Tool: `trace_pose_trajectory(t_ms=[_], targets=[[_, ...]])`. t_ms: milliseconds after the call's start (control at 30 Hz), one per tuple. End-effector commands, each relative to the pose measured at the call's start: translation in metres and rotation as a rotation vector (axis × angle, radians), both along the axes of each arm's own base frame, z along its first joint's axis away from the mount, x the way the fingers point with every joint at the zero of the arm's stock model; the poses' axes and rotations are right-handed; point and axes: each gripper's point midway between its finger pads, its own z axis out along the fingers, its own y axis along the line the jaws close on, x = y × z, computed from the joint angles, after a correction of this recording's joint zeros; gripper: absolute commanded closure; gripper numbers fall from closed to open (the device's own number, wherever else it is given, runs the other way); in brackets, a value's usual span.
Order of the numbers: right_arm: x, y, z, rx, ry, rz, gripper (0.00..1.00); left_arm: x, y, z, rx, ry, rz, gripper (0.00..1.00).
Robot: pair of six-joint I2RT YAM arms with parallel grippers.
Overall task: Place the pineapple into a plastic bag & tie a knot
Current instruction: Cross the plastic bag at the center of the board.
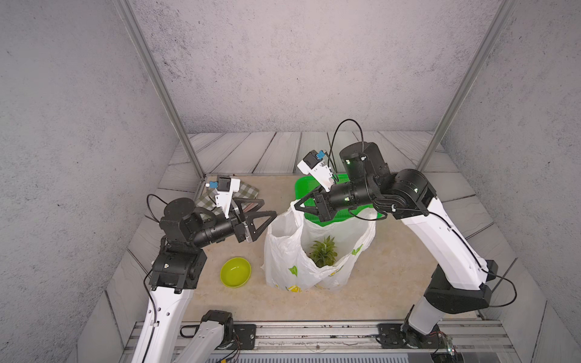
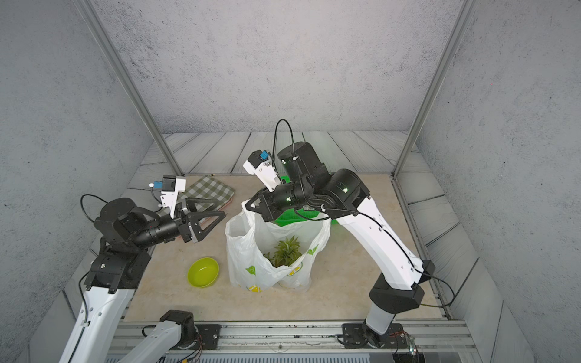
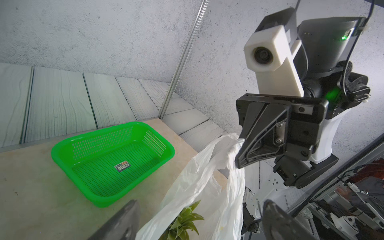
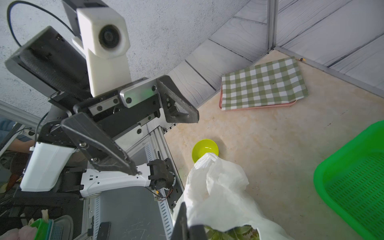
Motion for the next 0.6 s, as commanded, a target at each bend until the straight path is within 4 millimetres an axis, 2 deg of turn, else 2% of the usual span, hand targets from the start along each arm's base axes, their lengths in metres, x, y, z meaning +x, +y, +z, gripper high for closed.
trace_pose_trajectory(t_ms=[0, 200, 467, 567], targets=[[-0.013, 0.002, 0.006, 0.021, 0.01, 0.069, 1.0, -0.001, -0.006, 0.02, -0.014, -0.159, -0.029, 0.05], [-0.011, 0.004, 0.008, 0.023, 0.011, 0.074, 1.0, -0.005, -0.034, 0.022, -0.036, -0.16, -0.15, 0.04], [-0.005, 0.005, 0.008, 0.017, -0.021, 0.06, 1.0, -0.008, -0.064, 0.005, -0.059, -0.089, -0.268, 0.05], [-0.002, 0.006, 0.006, 0.017, -0.02, 0.06, 1.0, -0.01, -0.077, -0.002, -0.082, -0.054, -0.31, 0.09]])
